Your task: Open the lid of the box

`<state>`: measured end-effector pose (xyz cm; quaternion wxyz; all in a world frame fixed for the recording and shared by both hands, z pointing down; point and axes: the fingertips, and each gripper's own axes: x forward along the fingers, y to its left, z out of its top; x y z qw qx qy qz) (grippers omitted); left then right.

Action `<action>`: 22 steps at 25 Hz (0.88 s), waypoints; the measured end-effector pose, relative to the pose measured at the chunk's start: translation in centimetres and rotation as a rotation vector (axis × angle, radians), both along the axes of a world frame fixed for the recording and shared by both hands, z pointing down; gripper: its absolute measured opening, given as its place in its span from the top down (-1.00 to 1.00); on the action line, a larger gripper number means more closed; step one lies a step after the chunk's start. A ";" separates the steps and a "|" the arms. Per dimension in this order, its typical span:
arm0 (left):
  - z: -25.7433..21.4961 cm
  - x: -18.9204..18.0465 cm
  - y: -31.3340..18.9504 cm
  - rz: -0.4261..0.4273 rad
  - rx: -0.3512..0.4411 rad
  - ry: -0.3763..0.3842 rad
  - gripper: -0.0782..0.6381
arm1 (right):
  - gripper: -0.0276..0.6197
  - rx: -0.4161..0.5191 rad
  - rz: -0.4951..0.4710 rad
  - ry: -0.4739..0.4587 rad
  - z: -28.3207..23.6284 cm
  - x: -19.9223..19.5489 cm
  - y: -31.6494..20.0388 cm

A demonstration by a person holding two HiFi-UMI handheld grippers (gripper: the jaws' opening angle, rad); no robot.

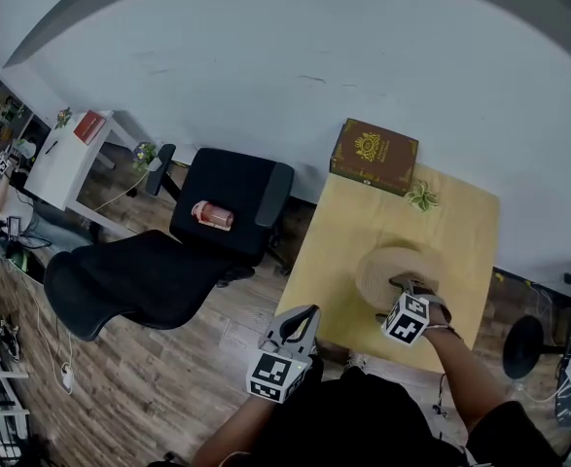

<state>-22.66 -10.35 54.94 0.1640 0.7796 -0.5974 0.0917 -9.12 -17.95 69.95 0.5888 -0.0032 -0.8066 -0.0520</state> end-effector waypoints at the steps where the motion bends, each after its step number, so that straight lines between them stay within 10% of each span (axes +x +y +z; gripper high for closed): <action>1: 0.0 0.0 0.1 0.003 -0.002 -0.002 0.72 | -0.33 0.002 -0.009 0.012 0.2 0.0 0.0; 22: -0.1 -0.9 -0.7 0.017 0.006 0.001 0.72 | -0.11 0.066 -0.007 0.043 -1.3 0.2 -0.2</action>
